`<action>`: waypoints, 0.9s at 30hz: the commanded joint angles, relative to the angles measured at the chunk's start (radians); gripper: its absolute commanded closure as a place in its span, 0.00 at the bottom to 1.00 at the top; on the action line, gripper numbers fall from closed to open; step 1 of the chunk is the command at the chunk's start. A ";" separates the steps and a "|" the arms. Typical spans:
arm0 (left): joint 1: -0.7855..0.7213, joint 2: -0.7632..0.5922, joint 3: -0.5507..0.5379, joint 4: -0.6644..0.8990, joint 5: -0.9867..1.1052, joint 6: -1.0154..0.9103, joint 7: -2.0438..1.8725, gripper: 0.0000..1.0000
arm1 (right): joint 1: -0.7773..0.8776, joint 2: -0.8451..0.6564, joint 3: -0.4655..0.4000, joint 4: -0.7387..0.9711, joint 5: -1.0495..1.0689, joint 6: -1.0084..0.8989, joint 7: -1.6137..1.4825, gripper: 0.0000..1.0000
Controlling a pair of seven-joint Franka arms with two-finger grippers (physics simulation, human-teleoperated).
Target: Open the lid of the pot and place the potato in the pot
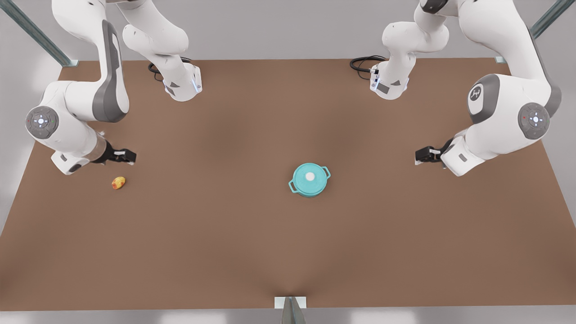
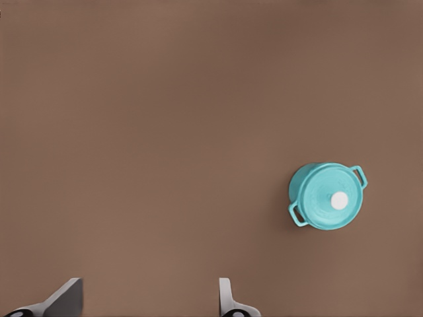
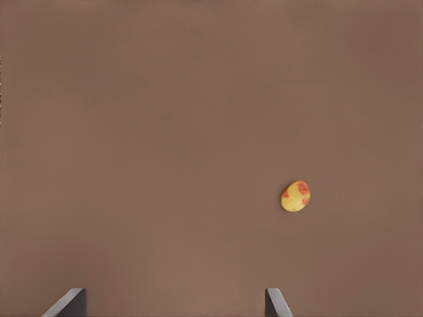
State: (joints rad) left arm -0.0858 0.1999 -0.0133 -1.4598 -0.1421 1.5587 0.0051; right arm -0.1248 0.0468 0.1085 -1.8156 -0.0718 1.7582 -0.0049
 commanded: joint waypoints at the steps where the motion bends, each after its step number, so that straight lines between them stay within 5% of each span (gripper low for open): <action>1: 0.000 0.000 -0.013 0.003 0.002 0.089 0.033 0.00 | -0.007 -0.001 0.000 -0.001 0.001 0.116 -0.001 0.00; 3: -0.040 0.016 -0.030 0.018 0.009 0.090 -0.014 0.00 | -0.007 0.002 0.000 -0.002 0.001 0.113 -0.001 0.00; 6: -0.373 0.084 -0.065 0.029 0.137 0.104 -0.375 0.00 | -0.102 0.019 -0.006 -0.089 0.006 0.228 0.039 0.00; 9: -0.522 0.162 -0.066 0.019 0.177 0.161 -0.703 0.00 | -0.141 0.018 -0.013 -0.160 0.004 0.346 0.181 0.00; 12: -0.546 0.268 -0.070 0.013 0.160 0.354 -1.019 0.00 | -0.159 0.027 -0.013 -0.241 0.004 0.455 0.255 0.00; 17: -0.500 0.355 -0.065 0.012 0.213 0.495 -0.993 0.00 | -0.184 0.033 -0.016 -0.375 0.004 0.575 0.264 0.00; 27: -0.528 0.363 -0.068 -0.154 0.211 0.701 -0.982 0.00 | -0.257 0.156 -0.016 -0.426 -0.013 0.785 0.258 0.00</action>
State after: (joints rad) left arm -0.6109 0.5636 -0.0812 -1.6006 0.0634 2.1389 -0.6667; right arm -0.3740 0.1995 0.0922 -2.2418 -0.0806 2.4529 0.1760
